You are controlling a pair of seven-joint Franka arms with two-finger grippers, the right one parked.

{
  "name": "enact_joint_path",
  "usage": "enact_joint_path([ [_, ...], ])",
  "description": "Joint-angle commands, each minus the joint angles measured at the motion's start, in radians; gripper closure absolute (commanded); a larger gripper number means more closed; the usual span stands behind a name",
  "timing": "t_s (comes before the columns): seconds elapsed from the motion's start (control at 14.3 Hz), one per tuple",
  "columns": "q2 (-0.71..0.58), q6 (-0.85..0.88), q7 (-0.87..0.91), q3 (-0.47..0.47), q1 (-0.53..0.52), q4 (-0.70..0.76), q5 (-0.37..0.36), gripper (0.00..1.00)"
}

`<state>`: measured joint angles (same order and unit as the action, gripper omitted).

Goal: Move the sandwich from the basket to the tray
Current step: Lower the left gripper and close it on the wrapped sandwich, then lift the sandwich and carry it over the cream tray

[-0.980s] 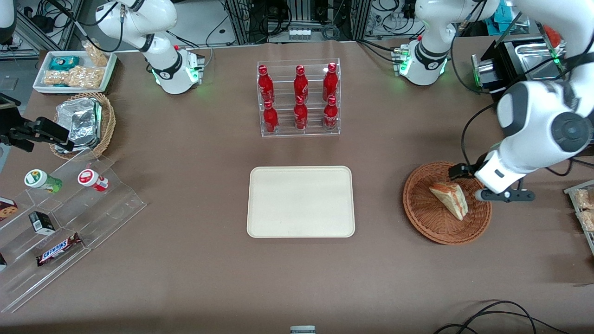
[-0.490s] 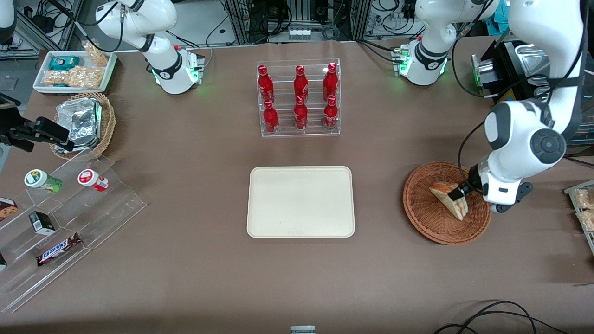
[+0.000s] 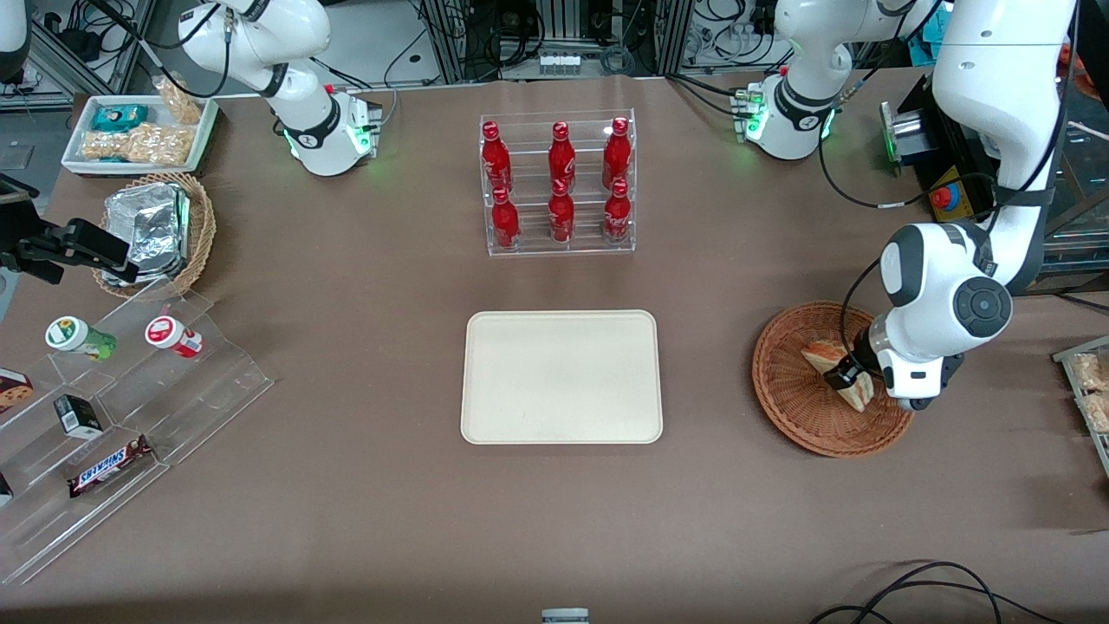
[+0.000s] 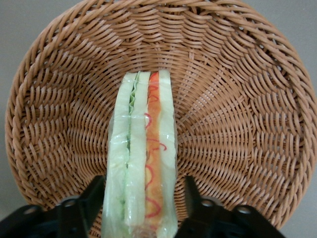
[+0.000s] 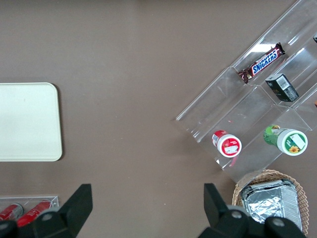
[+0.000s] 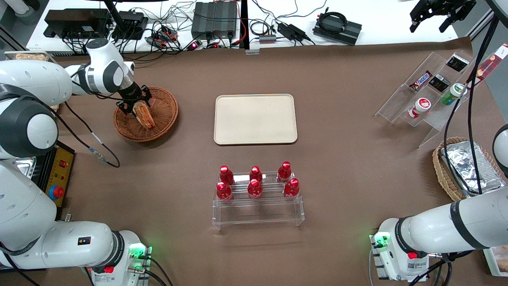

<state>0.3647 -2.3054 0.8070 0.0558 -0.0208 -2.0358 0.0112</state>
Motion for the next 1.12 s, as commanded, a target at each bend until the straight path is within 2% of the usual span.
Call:
enact_joint_path([
  [0.0,-0.05,0.123,0.014,0.006,-0.005,0.028,-0.008,0.95],
  [0.21,-0.073,0.399,0.02,0.009,0.005,0.167,-0.008,0.95],
  [0.35,-0.066,0.51,0.024,0.031,0.009,0.261,-0.005,0.95],
  [0.49,-0.061,0.508,0.003,0.094,0.009,0.281,-0.007,0.98],
  [0.7,-0.006,0.442,-0.144,0.188,0.009,0.327,0.006,0.94],
  [0.91,0.071,0.37,-0.132,0.327,0.013,0.39,-0.005,0.93],
  [1.05,0.138,0.316,-0.132,0.351,0.108,0.431,-0.037,0.94],
])
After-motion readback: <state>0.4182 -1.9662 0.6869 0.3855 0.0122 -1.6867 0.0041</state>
